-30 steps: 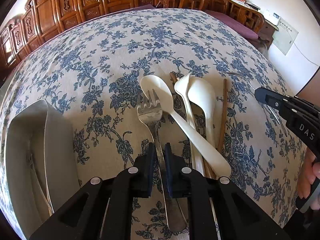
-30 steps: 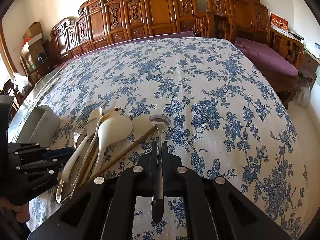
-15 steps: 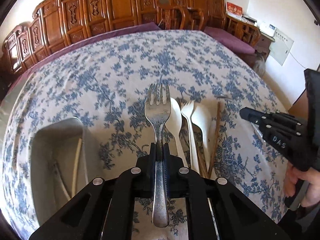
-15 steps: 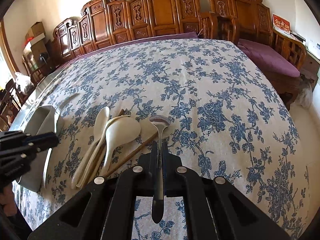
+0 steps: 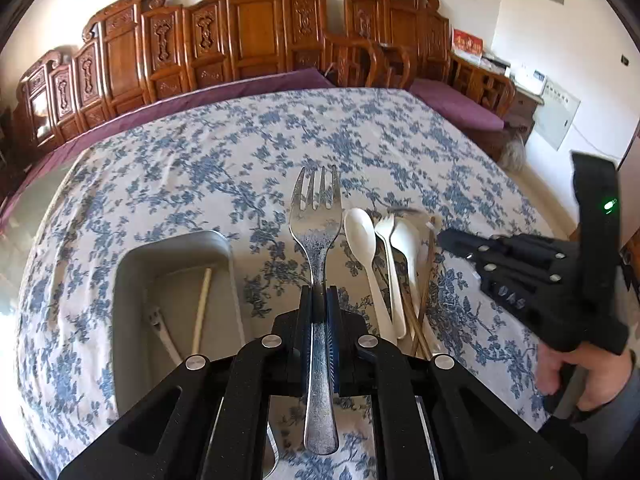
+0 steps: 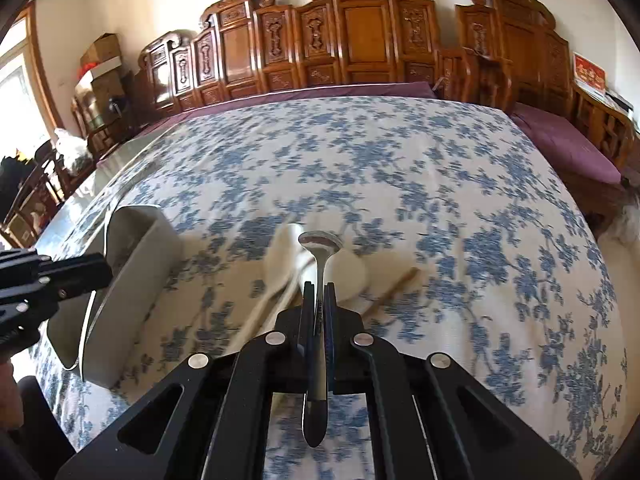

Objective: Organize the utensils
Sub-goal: 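Lift the fork with the left gripper over the grey box while the right gripper holds the spoon, then lower the fork into the grey box and open the left gripper, then lower the metal spoon into the grey box and open the right gripper, then grasp the white plastic fork from the pile with the right gripper, then grasp a white plastic spoon with the left gripper while the right gripper holds the fork, then lower the white spoon into the grey box and open the left gripper while right holds fork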

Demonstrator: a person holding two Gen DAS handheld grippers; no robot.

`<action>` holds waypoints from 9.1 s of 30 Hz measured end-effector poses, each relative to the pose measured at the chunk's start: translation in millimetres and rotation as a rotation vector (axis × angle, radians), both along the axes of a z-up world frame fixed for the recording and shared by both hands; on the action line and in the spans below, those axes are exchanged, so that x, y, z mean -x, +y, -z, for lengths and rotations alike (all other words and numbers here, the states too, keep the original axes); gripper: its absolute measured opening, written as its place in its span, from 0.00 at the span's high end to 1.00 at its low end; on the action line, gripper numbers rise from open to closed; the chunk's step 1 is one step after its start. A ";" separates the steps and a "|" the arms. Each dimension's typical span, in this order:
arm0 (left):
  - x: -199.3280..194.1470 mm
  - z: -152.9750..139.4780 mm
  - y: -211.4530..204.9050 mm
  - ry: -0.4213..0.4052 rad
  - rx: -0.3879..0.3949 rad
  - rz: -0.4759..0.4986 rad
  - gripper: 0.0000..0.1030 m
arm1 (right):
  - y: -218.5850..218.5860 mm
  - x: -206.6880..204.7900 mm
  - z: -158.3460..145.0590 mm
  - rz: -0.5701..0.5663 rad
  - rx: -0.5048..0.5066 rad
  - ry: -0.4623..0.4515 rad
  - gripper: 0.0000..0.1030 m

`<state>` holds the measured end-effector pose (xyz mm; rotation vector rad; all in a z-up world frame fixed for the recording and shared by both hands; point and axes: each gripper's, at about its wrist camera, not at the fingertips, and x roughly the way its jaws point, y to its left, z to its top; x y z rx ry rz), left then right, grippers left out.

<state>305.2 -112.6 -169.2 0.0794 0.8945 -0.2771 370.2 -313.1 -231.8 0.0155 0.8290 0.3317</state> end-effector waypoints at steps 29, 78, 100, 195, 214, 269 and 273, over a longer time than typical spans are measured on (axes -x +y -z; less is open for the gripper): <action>0.3 20.4 109.8 0.027 -0.008 -0.171 0.94 | 47.7 17.7 -10.5 -0.140 -0.071 0.017 0.99; -10.4 55.3 124.2 0.123 -0.030 -0.141 0.94 | 119.4 33.9 -26.1 -0.316 0.008 0.021 0.97; 26.6 14.1 185.8 -0.026 0.021 -0.210 0.94 | 235.2 11.9 2.0 -0.318 0.008 0.140 0.97; -11.0 39.9 -50.3 0.038 -0.008 0.086 0.65 | -63.3 -11.7 16.1 0.105 -0.059 0.042 0.96; -63.3 92.1 -65.5 0.172 -0.031 0.043 0.93 | -60.5 -10.8 19.6 0.079 -0.076 0.054 0.96; -2.1 27.2 -10.0 0.124 -0.143 0.101 0.94 | 8.6 7.1 5.6 -0.008 -0.049 0.032 0.96; 2.0 8.9 6.7 0.089 -0.135 0.076 0.94 | 28.6 9.1 5.7 -0.043 -0.032 0.031 0.96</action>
